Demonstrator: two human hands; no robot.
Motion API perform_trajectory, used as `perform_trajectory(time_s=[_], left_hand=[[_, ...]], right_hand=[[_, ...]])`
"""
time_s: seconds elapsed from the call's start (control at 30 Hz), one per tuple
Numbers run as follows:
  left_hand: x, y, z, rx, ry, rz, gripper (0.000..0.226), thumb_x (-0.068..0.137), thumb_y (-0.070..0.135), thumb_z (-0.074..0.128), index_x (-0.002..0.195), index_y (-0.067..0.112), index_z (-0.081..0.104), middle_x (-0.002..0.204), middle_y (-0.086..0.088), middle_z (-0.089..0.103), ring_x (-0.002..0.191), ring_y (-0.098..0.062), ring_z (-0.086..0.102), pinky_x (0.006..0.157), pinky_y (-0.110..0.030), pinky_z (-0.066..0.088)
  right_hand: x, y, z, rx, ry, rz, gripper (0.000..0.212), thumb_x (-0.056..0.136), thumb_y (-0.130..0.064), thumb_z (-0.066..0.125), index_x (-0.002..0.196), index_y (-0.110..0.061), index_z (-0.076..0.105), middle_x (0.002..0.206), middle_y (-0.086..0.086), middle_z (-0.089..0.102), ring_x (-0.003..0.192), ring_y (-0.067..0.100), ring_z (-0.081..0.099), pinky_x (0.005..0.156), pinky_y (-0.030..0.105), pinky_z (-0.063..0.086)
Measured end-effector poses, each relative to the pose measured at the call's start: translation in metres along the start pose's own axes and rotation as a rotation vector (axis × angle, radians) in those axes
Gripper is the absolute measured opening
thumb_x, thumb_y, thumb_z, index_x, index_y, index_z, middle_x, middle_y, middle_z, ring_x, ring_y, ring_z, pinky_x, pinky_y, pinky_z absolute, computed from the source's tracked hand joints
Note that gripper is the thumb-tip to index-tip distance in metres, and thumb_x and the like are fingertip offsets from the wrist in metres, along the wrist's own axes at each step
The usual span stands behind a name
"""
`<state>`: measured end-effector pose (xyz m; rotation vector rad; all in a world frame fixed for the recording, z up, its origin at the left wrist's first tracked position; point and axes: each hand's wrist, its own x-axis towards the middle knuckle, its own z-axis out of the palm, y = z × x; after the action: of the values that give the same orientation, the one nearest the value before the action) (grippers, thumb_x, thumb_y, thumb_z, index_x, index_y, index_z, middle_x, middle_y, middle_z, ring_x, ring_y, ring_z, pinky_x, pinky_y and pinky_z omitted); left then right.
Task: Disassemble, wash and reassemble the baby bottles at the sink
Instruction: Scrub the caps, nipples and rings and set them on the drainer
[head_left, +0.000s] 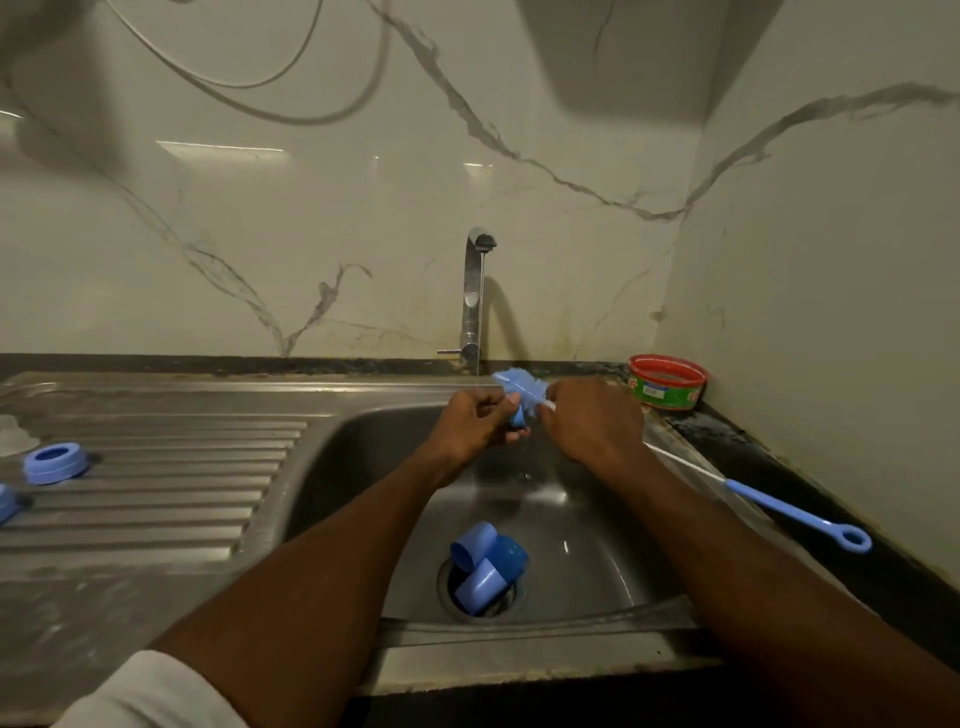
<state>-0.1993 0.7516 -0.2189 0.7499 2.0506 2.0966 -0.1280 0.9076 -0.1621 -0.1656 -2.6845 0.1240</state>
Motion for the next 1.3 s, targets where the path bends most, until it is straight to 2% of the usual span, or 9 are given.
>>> perform_trajectory(time_s=[0.2,0.3,0.43,0.6,0.7,0.8,0.9,1.13,1.3], left_hand=[[0.002,0.0,-0.009,0.09,0.317,-0.009,0.027,0.085,0.039,0.078,0.104,0.023,0.068,0.101,-0.002,0.073,0.09,-0.014,0.073,0.074,-0.027,0.062],[0.004,-0.001,-0.011,0.068,0.394,-0.08,0.028,0.085,0.04,0.077,0.099,0.016,0.072,0.093,-0.002,0.074,0.082,-0.012,0.073,0.066,-0.022,0.06],[0.011,-0.002,-0.001,-0.052,0.385,-0.176,0.034,0.095,0.033,0.067,0.11,0.003,0.073,0.104,-0.011,0.074,0.093,-0.018,0.074,0.077,-0.029,0.063],[0.017,0.004,0.011,-0.153,0.261,-0.238,0.02,0.097,0.014,0.066,0.11,0.001,0.073,0.115,-0.016,0.073,0.1,-0.024,0.074,0.09,-0.042,0.061],[0.013,0.009,0.014,-0.126,0.223,-0.252,0.015,0.097,0.017,0.066,0.106,0.007,0.074,0.108,-0.012,0.075,0.101,-0.024,0.072,0.087,-0.038,0.061],[0.011,0.007,0.007,-0.119,0.44,-0.251,0.016,0.094,0.02,0.07,0.104,0.009,0.074,0.099,-0.01,0.076,0.082,-0.017,0.07,0.065,-0.028,0.057],[0.015,0.006,-0.005,-0.355,0.583,-0.276,0.016,0.089,0.01,0.074,0.102,0.001,0.072,0.097,-0.017,0.076,0.085,-0.023,0.074,0.077,-0.035,0.063],[0.005,0.031,0.014,-0.691,0.245,-0.326,0.023,0.099,0.007,0.06,0.116,-0.007,0.064,0.113,-0.023,0.073,0.099,-0.029,0.074,0.075,-0.032,0.064],[0.014,0.021,0.011,-0.576,0.376,-0.244,0.017,0.099,0.007,0.06,0.11,-0.005,0.065,0.111,-0.021,0.072,0.097,-0.027,0.073,0.084,-0.033,0.062]], right_hand=[[-0.001,0.001,-0.002,0.02,0.023,-0.066,0.047,0.095,-0.067,0.047,0.115,-0.03,0.069,0.102,-0.001,0.072,0.086,0.019,0.062,0.072,0.032,0.048],[-0.005,-0.002,-0.005,0.025,0.048,-0.043,0.052,0.094,-0.069,0.044,0.115,-0.029,0.069,0.105,0.0,0.072,0.09,0.021,0.064,0.074,0.032,0.048],[-0.005,-0.011,-0.004,0.029,0.061,0.002,0.053,0.095,-0.068,0.039,0.116,-0.029,0.069,0.1,0.0,0.07,0.086,0.02,0.062,0.077,0.034,0.05],[-0.002,-0.012,0.0,0.05,0.009,0.002,0.029,0.098,-0.044,0.057,0.118,-0.024,0.061,0.112,0.005,0.069,0.096,0.024,0.065,0.086,0.04,0.055],[0.0,-0.013,-0.001,0.099,0.004,-0.019,0.034,0.096,-0.038,0.064,0.124,-0.02,0.057,0.116,0.006,0.068,0.099,0.026,0.065,0.086,0.041,0.055],[-0.004,-0.016,-0.001,0.157,0.045,-0.115,0.032,0.096,-0.037,0.063,0.124,-0.024,0.057,0.114,0.003,0.068,0.095,0.022,0.064,0.077,0.035,0.053],[-0.01,-0.018,0.006,0.149,0.025,-0.155,0.029,0.094,-0.038,0.064,0.12,-0.029,0.057,0.111,0.0,0.069,0.093,0.019,0.064,0.073,0.034,0.052],[0.004,-0.014,0.004,0.101,0.055,0.01,0.038,0.096,-0.03,0.063,0.129,-0.02,0.047,0.119,0.008,0.067,0.1,0.028,0.065,0.074,0.038,0.051],[0.001,-0.015,0.007,0.147,0.046,-0.046,0.03,0.096,-0.029,0.063,0.124,-0.022,0.056,0.116,0.007,0.069,0.1,0.027,0.066,0.078,0.036,0.051]])
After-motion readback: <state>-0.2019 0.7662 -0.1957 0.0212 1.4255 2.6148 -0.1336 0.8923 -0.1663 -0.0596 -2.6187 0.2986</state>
